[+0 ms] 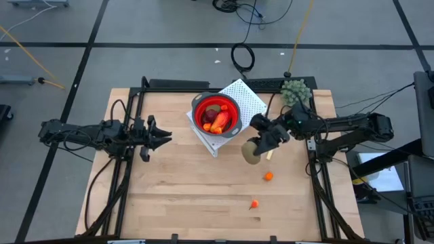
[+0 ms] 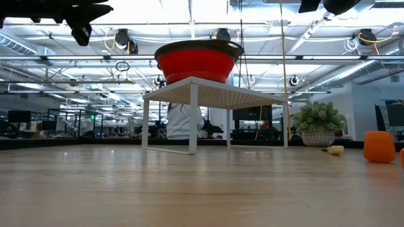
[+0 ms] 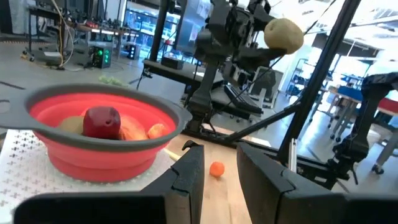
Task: Pick & Place Fruit
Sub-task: Put the kiwi into the red strainer
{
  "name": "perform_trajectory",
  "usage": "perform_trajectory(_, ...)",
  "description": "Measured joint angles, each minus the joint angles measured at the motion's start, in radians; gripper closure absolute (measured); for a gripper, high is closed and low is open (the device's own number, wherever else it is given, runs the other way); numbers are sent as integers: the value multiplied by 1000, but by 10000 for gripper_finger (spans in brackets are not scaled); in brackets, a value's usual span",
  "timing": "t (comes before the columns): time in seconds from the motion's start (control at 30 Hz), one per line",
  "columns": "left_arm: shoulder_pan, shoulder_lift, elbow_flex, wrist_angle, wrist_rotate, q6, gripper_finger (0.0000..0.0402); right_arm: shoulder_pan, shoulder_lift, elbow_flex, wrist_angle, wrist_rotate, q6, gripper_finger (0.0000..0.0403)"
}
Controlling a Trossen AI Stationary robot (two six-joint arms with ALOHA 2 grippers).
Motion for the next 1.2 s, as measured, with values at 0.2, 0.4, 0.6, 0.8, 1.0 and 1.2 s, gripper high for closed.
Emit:
perform_trajectory(0.2,0,0,0,49,0,-66,309,0,0,0,-31,-50,195,192)
perform_trajectory(0.4,0,2,0,162,0,-163,309,1,0,0,-150,-145,192,192)
perform_trajectory(0.6,0,79,1,318,-23,-174,309,0,0,0,-301,-158,52,192)
perform_trajectory(0.8,0,231,1,470,-50,-166,309,1,0,0,-435,-145,-184,192)
perform_trajectory(1.0,0,372,21,575,-50,-207,309,-4,0,0,-526,-68,-421,192)
perform_trajectory(1.2,0,461,94,574,-50,-200,309,-24,0,0,-538,38,-684,192)
